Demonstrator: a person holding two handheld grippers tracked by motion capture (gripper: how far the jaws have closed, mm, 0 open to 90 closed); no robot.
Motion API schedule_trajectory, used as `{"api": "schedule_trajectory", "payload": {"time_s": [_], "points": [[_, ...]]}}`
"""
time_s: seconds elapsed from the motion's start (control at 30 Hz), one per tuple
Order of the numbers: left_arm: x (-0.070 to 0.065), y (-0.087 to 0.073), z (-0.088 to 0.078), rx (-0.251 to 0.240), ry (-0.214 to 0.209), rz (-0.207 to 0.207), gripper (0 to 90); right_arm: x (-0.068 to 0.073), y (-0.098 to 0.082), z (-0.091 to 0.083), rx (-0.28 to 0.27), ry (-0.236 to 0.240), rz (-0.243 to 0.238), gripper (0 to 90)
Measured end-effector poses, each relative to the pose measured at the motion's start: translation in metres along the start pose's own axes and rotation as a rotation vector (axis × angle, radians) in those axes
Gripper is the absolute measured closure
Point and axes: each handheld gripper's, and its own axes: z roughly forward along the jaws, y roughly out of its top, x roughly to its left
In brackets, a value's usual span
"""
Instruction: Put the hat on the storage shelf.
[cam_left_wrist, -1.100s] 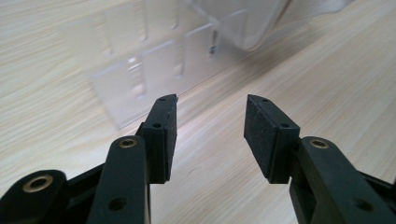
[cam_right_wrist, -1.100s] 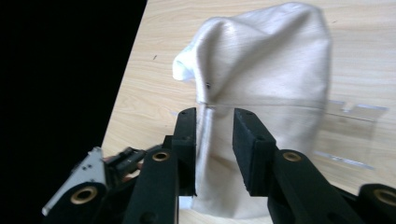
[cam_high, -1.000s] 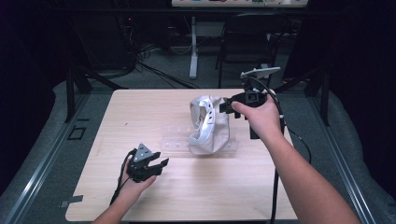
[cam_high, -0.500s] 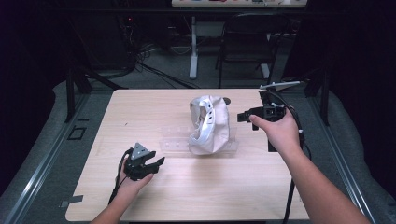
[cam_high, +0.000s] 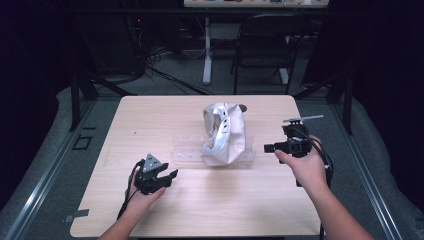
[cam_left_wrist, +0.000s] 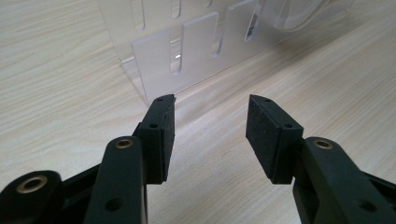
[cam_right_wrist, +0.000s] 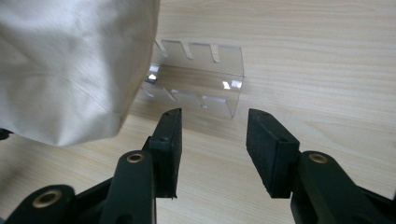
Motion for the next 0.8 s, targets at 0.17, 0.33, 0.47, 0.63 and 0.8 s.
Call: {"api": "schedule_trajectory", "payload": {"time_s": [0.17,0.33,0.47,0.63,0.8], "points": [[0.0,0.0,0.001,0.002,0.001,-0.001,52.8,-0.004,-0.02,0.01,-0.023,-0.042,-0.028,53.7],[-0.001,-0.001,0.001,0.004,0.0,0.007,52.4,-0.009,-0.042,0.022,-0.047,-0.057,-0.037,53.5],[-0.003,-0.001,0.002,0.012,0.0,0.011,52.3,-0.013,-0.062,0.036,-0.047,-0.097,-0.041,53.5],[-0.002,-0.001,0.003,0.018,0.001,0.017,52.3,-0.018,-0.079,0.046,-0.045,-0.125,-0.039,53.5],[-0.003,-0.002,0.004,0.017,0.003,0.011,52.1,-0.023,-0.096,0.053,-0.086,-0.139,-0.034,52.0]]}}
